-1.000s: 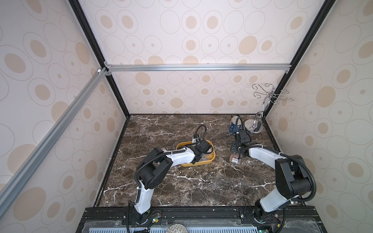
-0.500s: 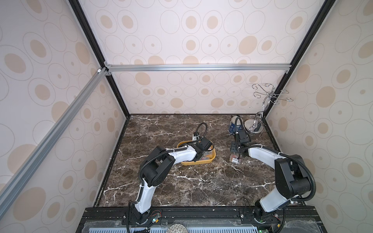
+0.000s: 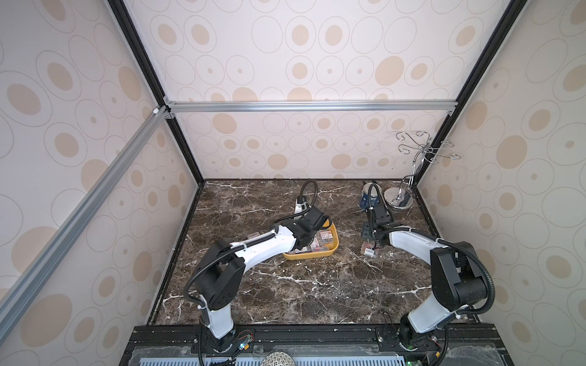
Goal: Take the paper clips out of the storage box
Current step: Pick up the boxed paper clips from the storage box, then place the boxed paper clips at the center of the board.
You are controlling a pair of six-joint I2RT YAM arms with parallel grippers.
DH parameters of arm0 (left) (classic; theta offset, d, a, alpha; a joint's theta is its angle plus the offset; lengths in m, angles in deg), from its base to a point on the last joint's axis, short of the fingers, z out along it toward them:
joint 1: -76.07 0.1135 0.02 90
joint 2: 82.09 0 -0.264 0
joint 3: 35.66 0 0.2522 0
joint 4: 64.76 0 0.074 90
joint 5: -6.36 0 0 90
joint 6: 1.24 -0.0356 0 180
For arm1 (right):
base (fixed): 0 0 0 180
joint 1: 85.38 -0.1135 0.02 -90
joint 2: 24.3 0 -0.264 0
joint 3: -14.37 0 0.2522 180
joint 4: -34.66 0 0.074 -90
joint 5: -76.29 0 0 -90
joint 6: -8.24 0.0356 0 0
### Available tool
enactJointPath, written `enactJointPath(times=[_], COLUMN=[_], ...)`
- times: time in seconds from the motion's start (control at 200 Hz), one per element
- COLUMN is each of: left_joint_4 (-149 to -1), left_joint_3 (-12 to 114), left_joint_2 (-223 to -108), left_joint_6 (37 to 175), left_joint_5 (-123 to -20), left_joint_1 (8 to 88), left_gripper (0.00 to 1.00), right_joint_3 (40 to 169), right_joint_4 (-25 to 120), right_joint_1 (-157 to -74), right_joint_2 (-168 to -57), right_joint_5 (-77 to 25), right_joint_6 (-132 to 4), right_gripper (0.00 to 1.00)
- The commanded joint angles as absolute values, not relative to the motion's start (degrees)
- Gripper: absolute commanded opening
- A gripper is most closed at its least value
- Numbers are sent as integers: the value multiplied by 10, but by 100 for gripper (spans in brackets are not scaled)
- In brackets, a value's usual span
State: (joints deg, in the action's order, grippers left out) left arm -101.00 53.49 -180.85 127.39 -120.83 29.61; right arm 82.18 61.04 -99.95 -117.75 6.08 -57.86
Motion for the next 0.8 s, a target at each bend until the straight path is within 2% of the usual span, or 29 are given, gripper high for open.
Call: enactJointPath(times=[0.0, 0.425, 0.795], left_joint_4=[-1045, -1051, -1046], left_joint_3=[511, 414, 431], left_joint_2=[-1758, -1664, -1772], left_joint_6=[1270, 1250, 1221], left_joint_5=[-1270, -1273, -1289], left_joint_1=[305, 429, 529], left_gripper=[23, 23, 23], right_joint_3=[834, 838, 841], right_joint_4=[626, 628, 630], right_joint_1=[-1005, -1006, -1008], right_joint_2=[-1184, -1188, -1191], right_joint_5=[72, 76, 79], right_joint_6=[-581, -581, -581], right_gripper=[69, 69, 69])
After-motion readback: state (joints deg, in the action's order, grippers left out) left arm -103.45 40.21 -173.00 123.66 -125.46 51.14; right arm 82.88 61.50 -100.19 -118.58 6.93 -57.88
